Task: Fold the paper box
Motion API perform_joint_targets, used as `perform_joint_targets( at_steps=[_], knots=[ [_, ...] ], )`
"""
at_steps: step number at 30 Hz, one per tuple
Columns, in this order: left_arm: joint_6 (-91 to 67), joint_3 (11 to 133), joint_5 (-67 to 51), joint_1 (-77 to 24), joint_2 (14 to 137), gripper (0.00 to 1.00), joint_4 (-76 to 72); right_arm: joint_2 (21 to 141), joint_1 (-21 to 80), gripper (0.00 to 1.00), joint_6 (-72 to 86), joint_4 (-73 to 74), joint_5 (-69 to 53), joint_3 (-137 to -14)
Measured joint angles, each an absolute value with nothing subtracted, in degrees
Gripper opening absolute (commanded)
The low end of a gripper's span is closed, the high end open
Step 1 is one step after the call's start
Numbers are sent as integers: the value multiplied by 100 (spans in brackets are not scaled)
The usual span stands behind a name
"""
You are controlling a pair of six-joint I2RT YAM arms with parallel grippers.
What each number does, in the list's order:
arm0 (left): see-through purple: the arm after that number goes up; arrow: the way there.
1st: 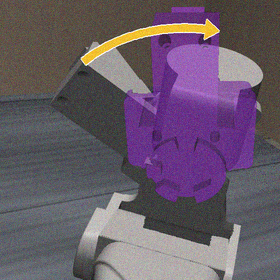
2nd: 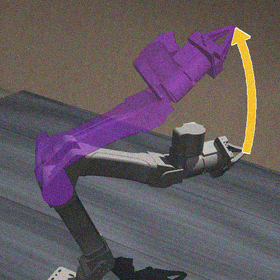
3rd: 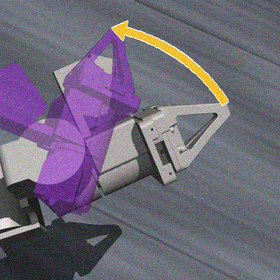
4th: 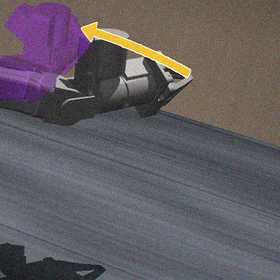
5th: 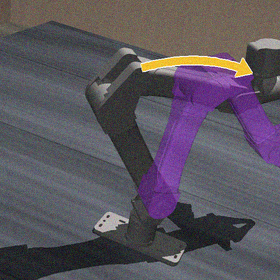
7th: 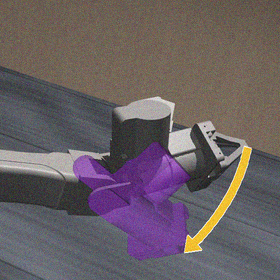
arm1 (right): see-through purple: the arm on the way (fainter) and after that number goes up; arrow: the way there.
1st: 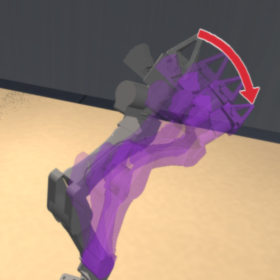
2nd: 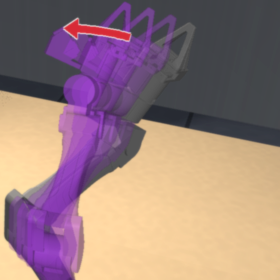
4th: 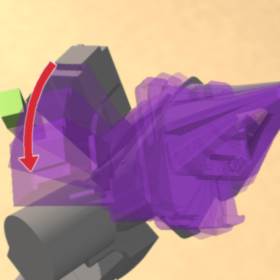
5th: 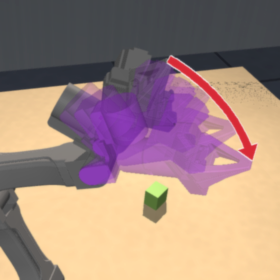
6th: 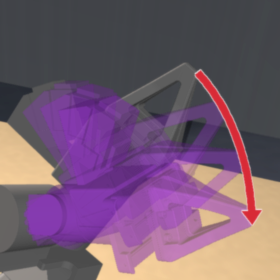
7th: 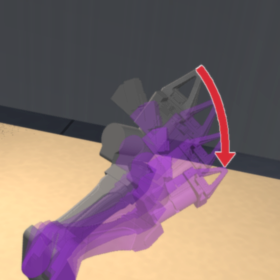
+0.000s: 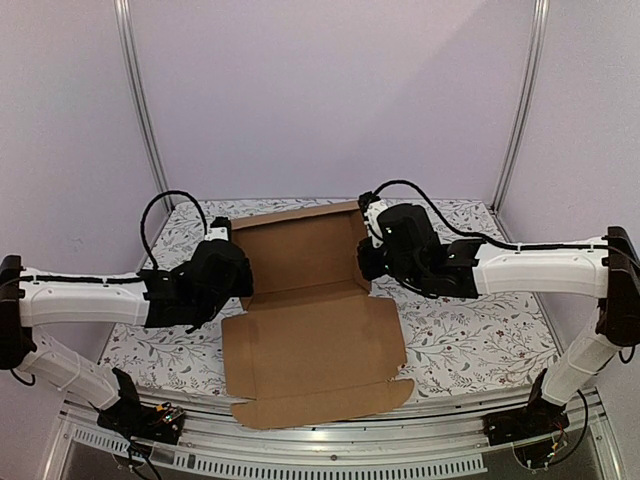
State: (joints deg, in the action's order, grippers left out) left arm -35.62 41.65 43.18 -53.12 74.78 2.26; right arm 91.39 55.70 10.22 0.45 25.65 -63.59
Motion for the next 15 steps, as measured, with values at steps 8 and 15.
perform_joint_targets(
  at_steps=[8, 15],
  knots=[
    [-3601, 4274, 4436, -5395, 7581, 0, 255, 9223, 5537, 0, 1068, -117, 2812, -6357],
    [-3614, 4407, 4515, -5406, 7697, 0, 292, 9225, 5537, 22, 1050, -209, 2897, -6357]
  ],
)
